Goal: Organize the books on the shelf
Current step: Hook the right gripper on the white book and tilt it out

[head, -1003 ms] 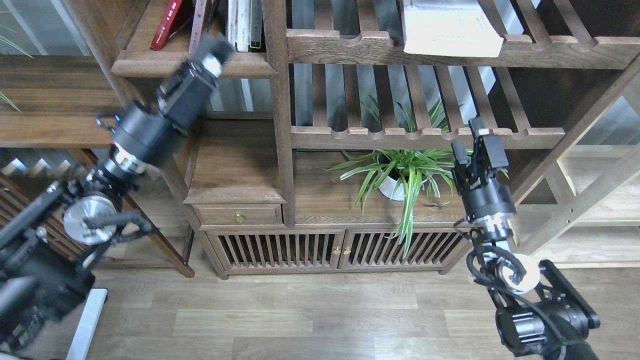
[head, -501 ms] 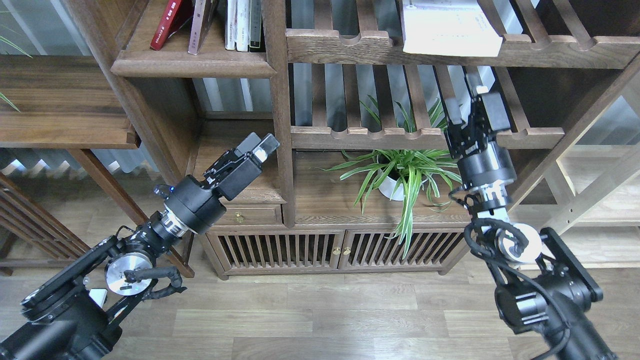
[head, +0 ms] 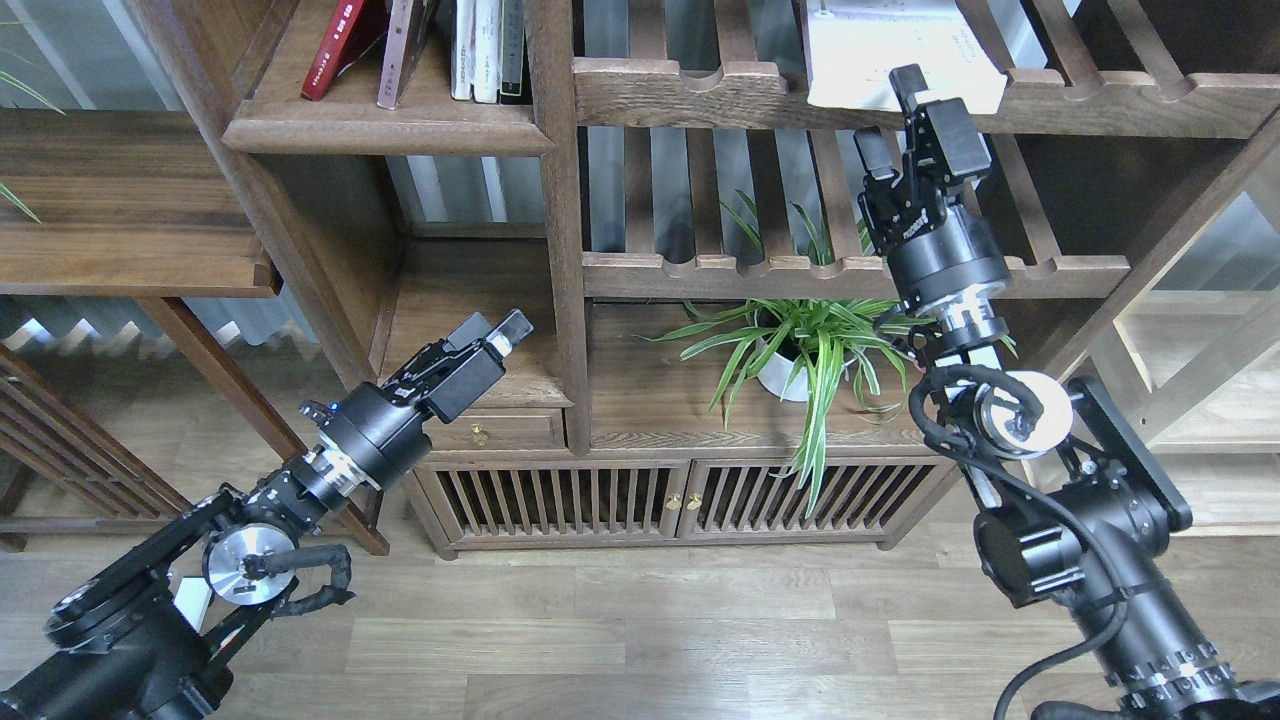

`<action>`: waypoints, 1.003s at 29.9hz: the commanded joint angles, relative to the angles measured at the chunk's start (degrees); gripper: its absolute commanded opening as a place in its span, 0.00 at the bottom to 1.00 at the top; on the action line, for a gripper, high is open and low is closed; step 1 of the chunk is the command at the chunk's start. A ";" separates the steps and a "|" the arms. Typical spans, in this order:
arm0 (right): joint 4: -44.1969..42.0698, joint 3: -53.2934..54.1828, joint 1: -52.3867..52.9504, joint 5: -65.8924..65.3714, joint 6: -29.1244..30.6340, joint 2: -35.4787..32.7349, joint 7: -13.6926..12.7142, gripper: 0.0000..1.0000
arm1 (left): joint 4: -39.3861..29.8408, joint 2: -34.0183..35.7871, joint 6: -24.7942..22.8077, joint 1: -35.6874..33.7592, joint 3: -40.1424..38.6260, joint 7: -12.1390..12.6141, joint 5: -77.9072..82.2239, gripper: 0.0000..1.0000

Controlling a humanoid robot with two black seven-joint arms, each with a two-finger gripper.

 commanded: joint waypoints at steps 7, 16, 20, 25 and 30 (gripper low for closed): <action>0.85 -0.01 3.59 -0.01 -10.54 -0.26 0.09 0.73 | 0.13 -0.04 0.00 0.03 0.11 -0.05 -0.02 0.99; 1.38 0.61 7.28 0.08 -20.65 -0.08 1.50 0.65 | 0.22 0.40 0.00 0.38 0.02 -0.05 -0.02 0.99; 1.64 0.96 7.72 -0.01 -23.72 -0.17 2.20 0.64 | 0.13 0.49 0.00 0.73 0.11 -0.05 -0.11 0.99; 1.73 2.01 7.81 -0.01 -24.44 -0.61 3.25 0.55 | 0.22 0.67 0.00 0.73 0.02 -0.05 -0.02 0.99; 1.73 3.77 7.55 -0.01 -24.09 -0.78 3.78 0.41 | 0.13 0.67 0.00 0.64 0.02 -0.05 -0.11 0.99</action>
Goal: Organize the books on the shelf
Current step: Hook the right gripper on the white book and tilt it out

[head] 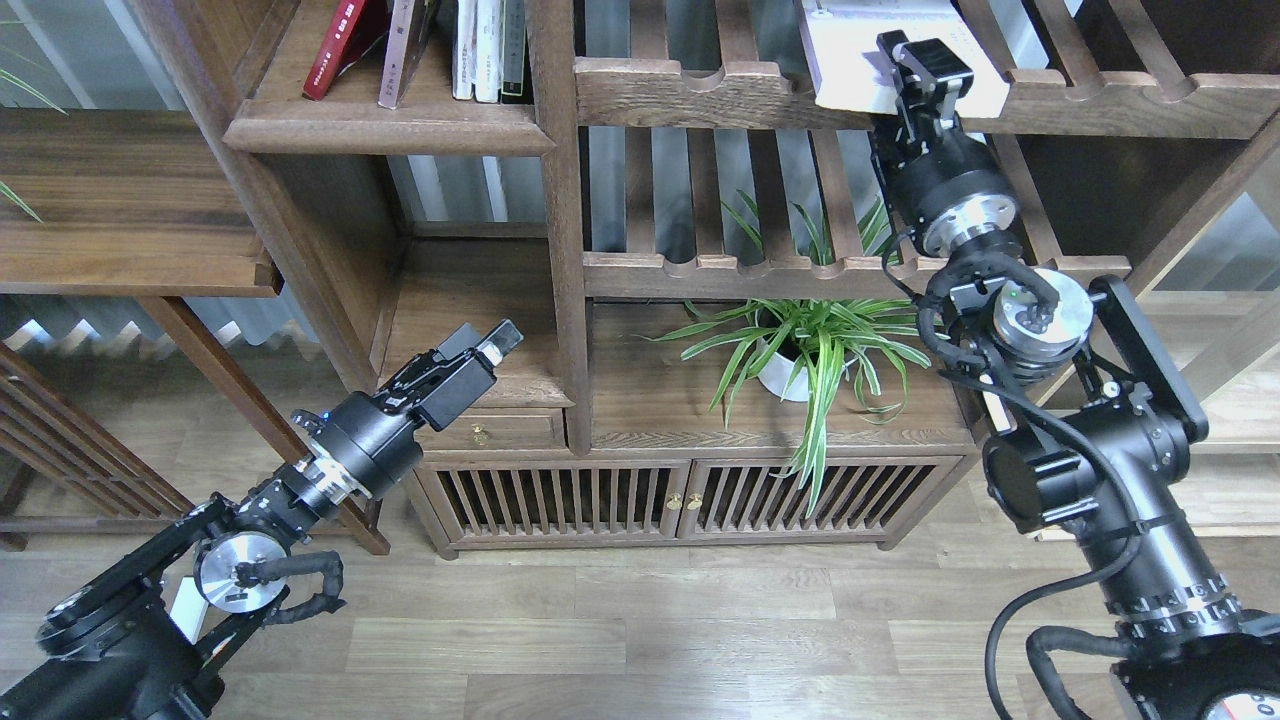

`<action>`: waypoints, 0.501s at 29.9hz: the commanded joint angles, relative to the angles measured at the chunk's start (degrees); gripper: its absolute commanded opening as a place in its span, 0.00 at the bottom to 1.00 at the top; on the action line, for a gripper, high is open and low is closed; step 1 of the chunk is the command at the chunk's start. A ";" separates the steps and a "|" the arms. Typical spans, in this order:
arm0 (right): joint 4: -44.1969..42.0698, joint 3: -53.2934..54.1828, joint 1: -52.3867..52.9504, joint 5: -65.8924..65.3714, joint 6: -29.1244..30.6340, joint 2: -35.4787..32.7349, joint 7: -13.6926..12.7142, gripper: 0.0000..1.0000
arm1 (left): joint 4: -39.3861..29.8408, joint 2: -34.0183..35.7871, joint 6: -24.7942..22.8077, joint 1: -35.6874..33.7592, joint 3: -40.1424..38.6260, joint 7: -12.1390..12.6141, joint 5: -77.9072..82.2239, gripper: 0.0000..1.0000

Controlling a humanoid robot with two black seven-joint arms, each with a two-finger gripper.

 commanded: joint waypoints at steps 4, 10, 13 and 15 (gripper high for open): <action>0.05 1.92 -0.49 0.00 1.67 -0.11 1.16 0.23 | -0.08 0.00 0.00 0.01 0.00 0.09 -0.05 0.99; 0.05 1.74 -2.68 0.08 8.35 0.15 2.22 0.04 | -0.08 0.00 0.00 0.01 0.00 0.09 0.03 0.99; 0.05 1.74 -3.57 0.00 9.67 0.50 2.40 0.04 | 0.00 0.00 0.00 0.01 0.00 0.09 0.03 0.99; 0.05 1.74 -3.74 0.08 11.77 0.94 2.57 0.04 | 0.00 -0.09 0.00 0.01 0.00 0.09 -0.14 0.99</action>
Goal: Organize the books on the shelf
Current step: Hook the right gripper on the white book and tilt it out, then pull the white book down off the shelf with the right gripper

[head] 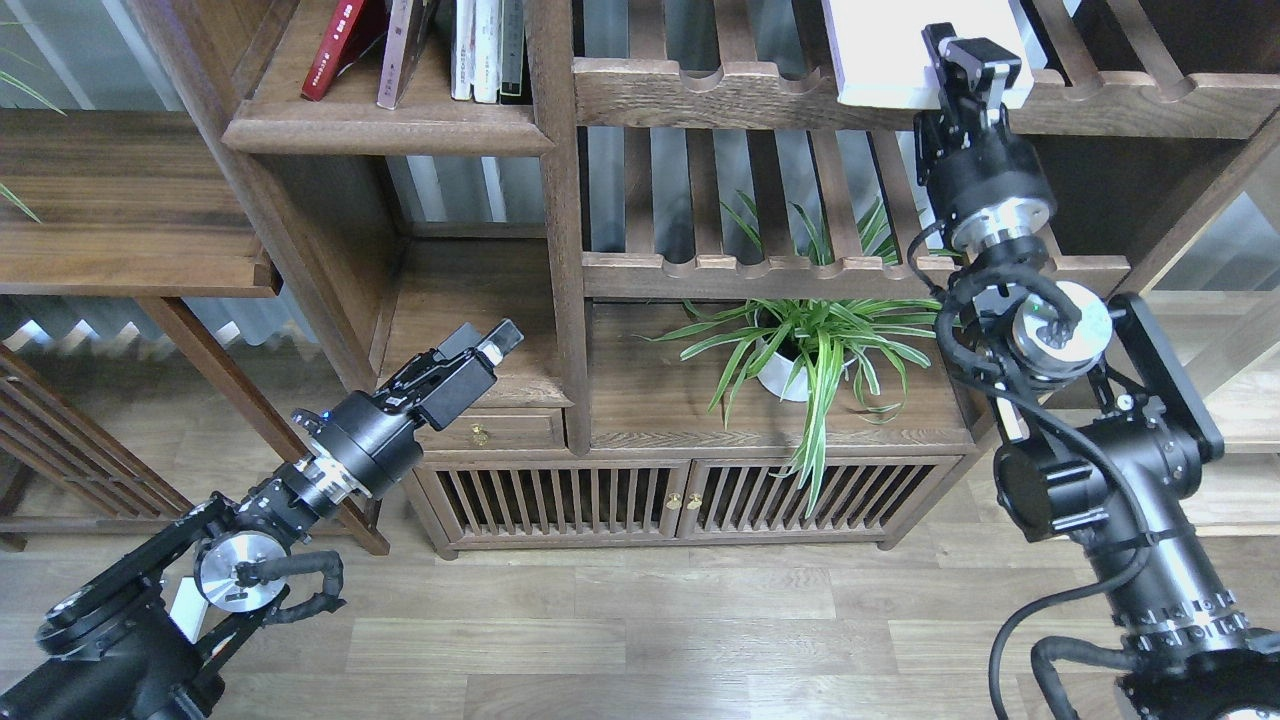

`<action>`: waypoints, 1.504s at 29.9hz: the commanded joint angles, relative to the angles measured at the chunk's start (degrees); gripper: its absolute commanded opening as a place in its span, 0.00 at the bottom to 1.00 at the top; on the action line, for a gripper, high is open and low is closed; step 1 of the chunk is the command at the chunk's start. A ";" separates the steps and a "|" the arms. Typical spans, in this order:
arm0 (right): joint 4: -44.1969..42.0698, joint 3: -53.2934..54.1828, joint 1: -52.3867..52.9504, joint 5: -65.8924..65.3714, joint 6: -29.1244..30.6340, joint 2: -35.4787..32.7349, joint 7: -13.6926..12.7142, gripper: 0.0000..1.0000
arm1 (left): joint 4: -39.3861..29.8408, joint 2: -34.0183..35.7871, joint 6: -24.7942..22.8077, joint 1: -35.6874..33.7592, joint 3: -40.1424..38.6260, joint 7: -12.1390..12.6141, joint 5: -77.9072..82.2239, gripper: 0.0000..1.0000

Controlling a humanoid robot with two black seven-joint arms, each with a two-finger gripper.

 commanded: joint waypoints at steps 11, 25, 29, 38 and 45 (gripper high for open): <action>0.06 -2.04 -3.76 0.09 19.33 5.03 0.04 0.03 | 0.96 -0.79 0.00 -1.13 -0.08 1.92 -8.22 0.99; 0.50 -11.70 -9.39 0.01 31.97 4.24 -0.13 0.02 | -2.20 -0.79 0.00 -1.84 0.27 16.69 -26.86 0.99; 0.50 -14.26 -10.53 -0.61 31.97 3.53 -0.13 0.02 | -4.13 -0.71 0.00 -1.92 0.27 18.72 -28.98 0.99; 0.50 -18.65 -11.06 -1.58 31.97 3.80 -0.39 0.02 | -8.18 1.40 0.00 -2.01 2.20 18.81 -33.46 0.98; 0.50 -22.43 -12.20 -2.72 31.97 4.33 -0.57 0.02 | -8.18 1.84 0.00 -2.36 0.71 18.81 -33.81 0.98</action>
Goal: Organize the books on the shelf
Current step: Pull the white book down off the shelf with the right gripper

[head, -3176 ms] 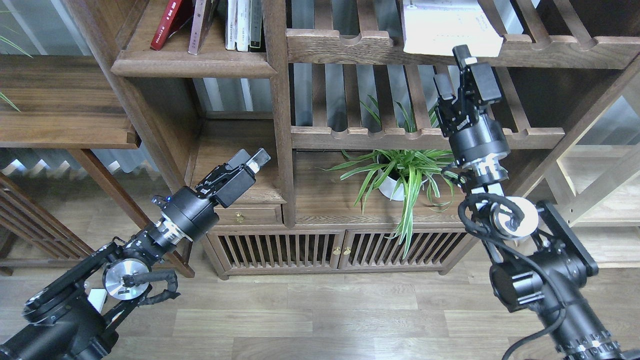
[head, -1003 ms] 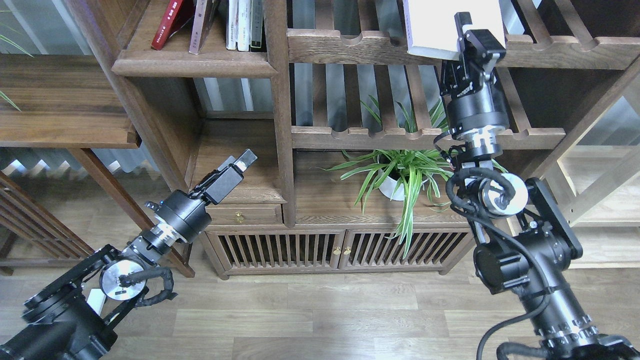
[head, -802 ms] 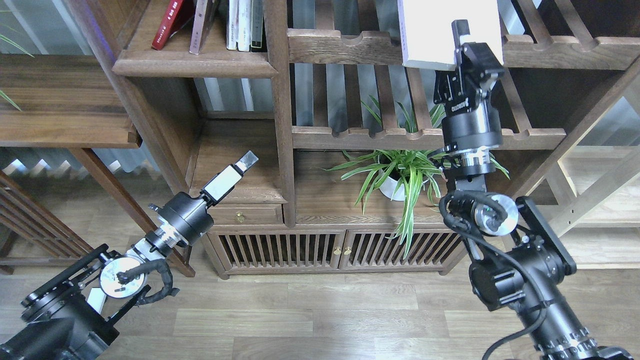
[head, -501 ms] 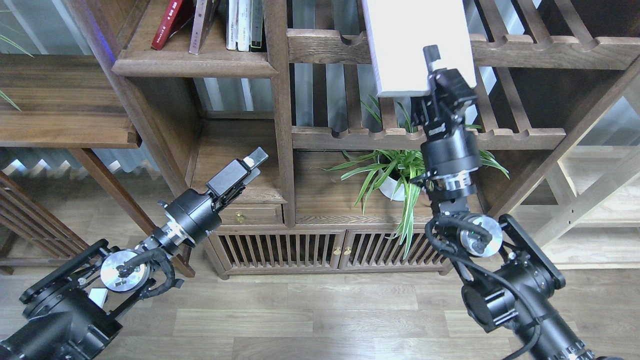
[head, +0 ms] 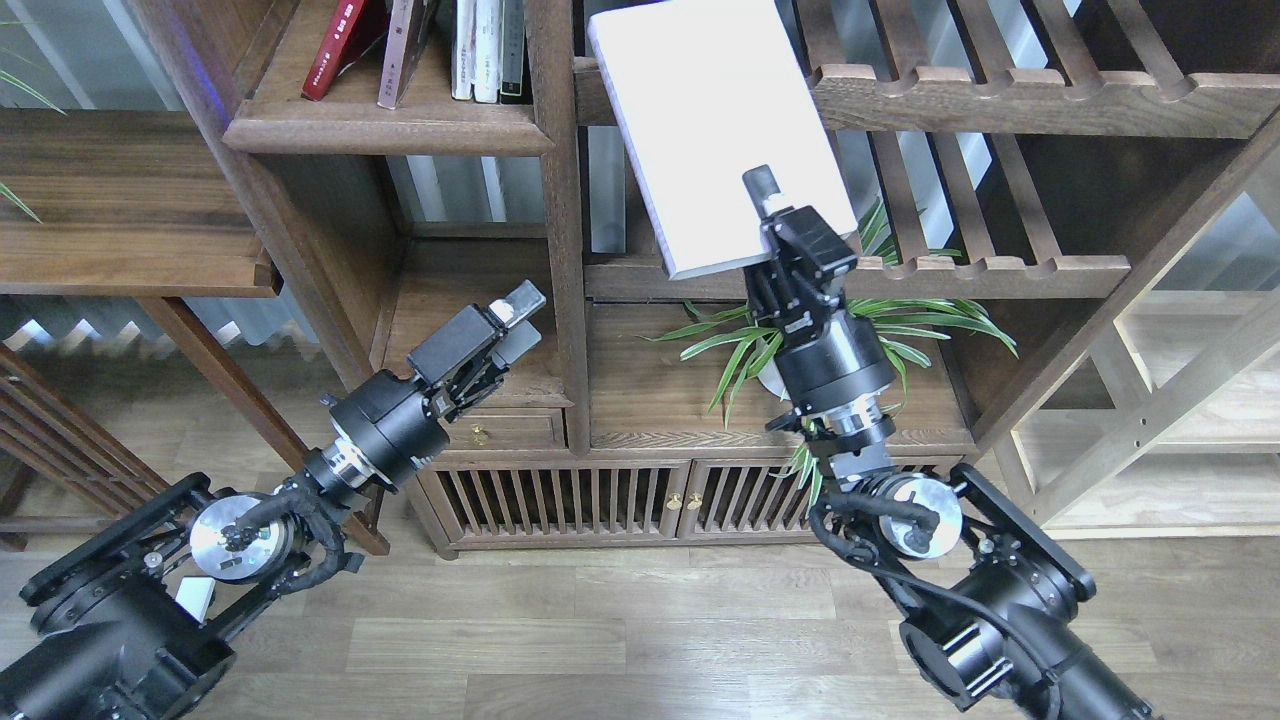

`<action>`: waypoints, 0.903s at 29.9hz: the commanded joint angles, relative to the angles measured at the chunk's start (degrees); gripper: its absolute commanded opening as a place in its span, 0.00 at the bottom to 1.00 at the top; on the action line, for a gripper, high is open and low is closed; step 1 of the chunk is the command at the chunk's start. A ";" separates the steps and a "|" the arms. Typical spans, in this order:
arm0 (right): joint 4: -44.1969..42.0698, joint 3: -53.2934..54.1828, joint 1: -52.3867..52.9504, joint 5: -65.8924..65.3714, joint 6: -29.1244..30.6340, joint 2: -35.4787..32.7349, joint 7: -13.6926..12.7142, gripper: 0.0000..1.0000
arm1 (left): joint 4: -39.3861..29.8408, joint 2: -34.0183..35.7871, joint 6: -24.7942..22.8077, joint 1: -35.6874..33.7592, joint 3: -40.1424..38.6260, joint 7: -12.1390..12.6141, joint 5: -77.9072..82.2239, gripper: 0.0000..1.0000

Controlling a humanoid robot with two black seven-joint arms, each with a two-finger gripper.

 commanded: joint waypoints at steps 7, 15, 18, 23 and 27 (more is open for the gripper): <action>-0.01 -5.41 -1.57 -3.10 0.00 2.17 -0.36 0.02 | 0.29 2.42 0.00 -0.02 -0.95 -0.09 -1.07 0.98; -0.10 -8.23 -3.59 -5.83 0.00 4.03 -0.80 0.02 | 0.12 3.12 0.00 0.15 -1.39 -0.17 -1.16 0.98; -0.18 -8.41 -4.64 -6.01 0.00 4.46 -0.97 0.02 | 0.12 3.21 0.00 0.41 -1.48 -0.17 -1.16 0.98; -0.54 -8.23 -5.09 -6.18 0.00 4.55 -1.24 0.03 | 0.12 4.26 0.00 0.77 -1.21 -0.09 -1.07 0.98; -0.80 -7.79 -5.00 -6.18 0.00 4.55 -1.24 0.03 | 0.47 5.40 0.00 1.73 -1.04 -0.17 -1.07 0.98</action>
